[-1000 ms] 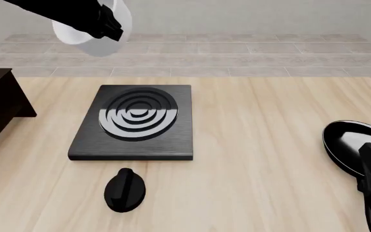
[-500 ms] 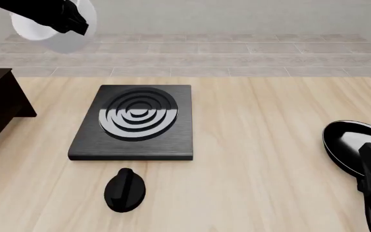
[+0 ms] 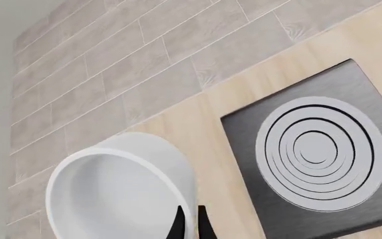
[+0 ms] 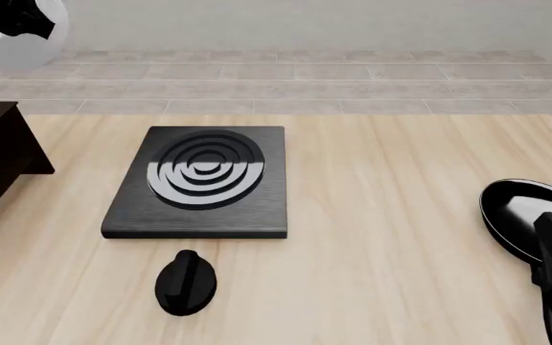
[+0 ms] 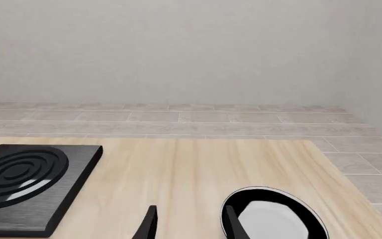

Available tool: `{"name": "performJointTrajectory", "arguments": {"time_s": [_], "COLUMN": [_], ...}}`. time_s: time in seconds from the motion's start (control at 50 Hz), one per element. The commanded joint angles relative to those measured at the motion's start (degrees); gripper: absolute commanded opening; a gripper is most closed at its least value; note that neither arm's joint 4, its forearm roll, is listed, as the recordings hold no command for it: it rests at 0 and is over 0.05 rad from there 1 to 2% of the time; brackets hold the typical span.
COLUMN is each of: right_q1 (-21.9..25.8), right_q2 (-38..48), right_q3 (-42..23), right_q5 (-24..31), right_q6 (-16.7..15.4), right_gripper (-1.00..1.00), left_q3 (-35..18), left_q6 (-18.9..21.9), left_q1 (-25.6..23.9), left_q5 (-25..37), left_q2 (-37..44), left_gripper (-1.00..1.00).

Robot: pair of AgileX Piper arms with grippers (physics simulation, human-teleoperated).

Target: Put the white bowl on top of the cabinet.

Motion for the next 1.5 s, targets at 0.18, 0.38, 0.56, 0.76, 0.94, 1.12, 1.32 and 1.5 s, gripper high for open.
{"name": "performJointTrajectory", "arguments": {"time_s": [0.18,0.38,0.56,0.76,0.94,1.12,1.32,1.5], "right_q1": [0.01,0.00,0.00,0.00,0.01,0.01,0.01,-0.01], "right_q2": [0.00,0.00,0.00,0.00,0.00,0.00,0.00,0.00], "right_q3": [0.00,0.00,0.00,0.00,0.00,0.00,0.00,0.00], "right_q5": [-0.01,0.00,0.00,0.00,-0.01,0.01,0.01,0.00], "right_q6": [-0.01,0.03,-0.01,0.01,0.00,0.01,0.00,0.01], "right_gripper": [1.00,1.00,1.00,1.00,1.00,1.00,1.00,1.00], "left_q3": [4.24,5.35,9.12,14.41,17.88,23.23,26.69,24.75], "left_q6": [2.96,2.25,1.19,0.89,0.39,0.40,0.34,-0.22], "left_q1": [8.35,10.71,12.89,16.04,18.12,19.30,20.44,22.20], "left_q5": [-1.67,-2.45,-4.14,-6.13,-7.37,-11.60,-15.90,-16.82], "left_q2": [-2.47,-2.86,-4.11,-5.77,-6.99,-6.63,-5.35,-3.67], "left_gripper": [-1.00,-1.00,-1.00,-1.00,-1.00,-1.00,-1.00,-1.00]}}
